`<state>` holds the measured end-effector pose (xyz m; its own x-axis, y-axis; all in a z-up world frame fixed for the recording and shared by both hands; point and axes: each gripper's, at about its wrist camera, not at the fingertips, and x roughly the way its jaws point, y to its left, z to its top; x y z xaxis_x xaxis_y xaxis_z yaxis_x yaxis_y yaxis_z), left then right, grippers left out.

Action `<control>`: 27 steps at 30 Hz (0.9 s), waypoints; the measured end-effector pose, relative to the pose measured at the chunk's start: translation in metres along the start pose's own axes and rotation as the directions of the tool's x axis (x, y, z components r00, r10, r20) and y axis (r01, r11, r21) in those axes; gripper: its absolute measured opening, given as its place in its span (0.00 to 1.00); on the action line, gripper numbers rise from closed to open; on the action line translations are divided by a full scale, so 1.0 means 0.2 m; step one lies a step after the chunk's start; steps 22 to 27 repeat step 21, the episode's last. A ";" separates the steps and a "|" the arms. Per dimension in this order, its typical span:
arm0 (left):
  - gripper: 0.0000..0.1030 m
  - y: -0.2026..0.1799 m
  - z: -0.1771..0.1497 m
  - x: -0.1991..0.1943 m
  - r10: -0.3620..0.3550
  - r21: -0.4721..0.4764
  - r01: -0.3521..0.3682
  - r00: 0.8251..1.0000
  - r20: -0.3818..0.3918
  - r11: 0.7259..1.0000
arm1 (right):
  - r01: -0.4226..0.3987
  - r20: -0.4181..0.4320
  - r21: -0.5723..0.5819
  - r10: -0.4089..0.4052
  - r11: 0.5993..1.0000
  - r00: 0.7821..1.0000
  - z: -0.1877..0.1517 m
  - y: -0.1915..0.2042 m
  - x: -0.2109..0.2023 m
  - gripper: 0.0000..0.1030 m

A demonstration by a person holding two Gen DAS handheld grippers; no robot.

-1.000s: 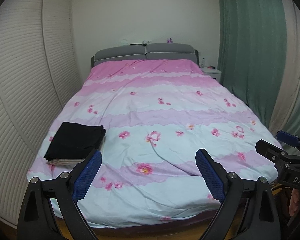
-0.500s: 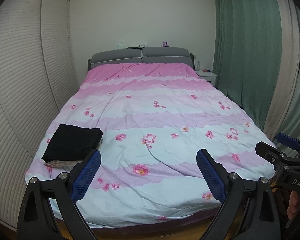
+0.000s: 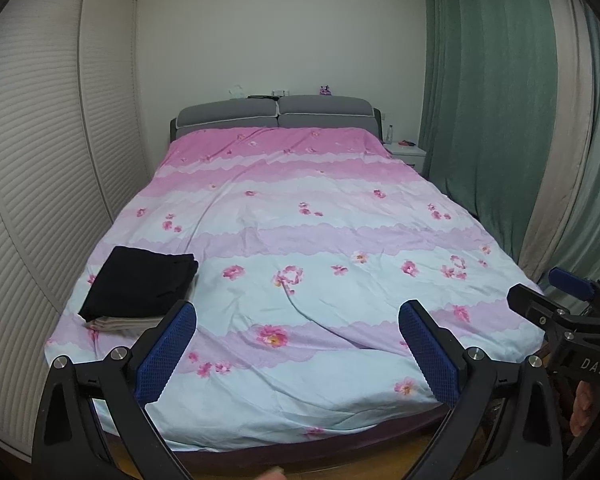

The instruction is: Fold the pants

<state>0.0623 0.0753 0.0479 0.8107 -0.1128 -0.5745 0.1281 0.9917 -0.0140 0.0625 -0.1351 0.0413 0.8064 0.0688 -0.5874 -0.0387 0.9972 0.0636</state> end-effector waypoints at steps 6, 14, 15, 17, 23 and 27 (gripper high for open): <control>1.00 -0.05 -0.01 -0.02 0.000 0.005 0.000 1.000 0.000 1.000 | 0.008 0.002 0.001 -0.008 1.000 1.000 -0.02 -0.02 -0.03 0.92; 1.00 -0.07 0.01 -0.02 0.010 -0.006 -0.010 1.000 -0.002 1.000 | 0.007 0.007 0.004 -0.007 1.000 1.000 -0.03 -0.05 -0.06 0.92; 1.00 -0.08 0.01 -0.02 0.012 -0.007 -0.012 1.000 -0.005 1.000 | 0.006 0.007 0.005 -0.006 1.000 1.000 -0.03 -0.06 -0.06 0.92; 1.00 -0.09 0.01 -0.02 0.014 -0.011 -0.014 1.000 -0.010 1.000 | 0.007 0.006 0.005 -0.007 1.000 1.000 -0.03 -0.06 -0.06 0.92; 1.00 -0.12 0.00 -0.02 0.017 -0.017 -0.017 1.000 -0.015 1.000 | 0.010 0.007 0.004 -0.010 1.000 1.000 -0.03 -0.05 -0.06 0.92; 1.00 -0.12 0.00 -0.02 0.017 -0.017 -0.017 1.000 -0.015 1.000 | 0.010 0.007 0.004 -0.010 1.000 1.000 -0.03 -0.05 -0.06 0.92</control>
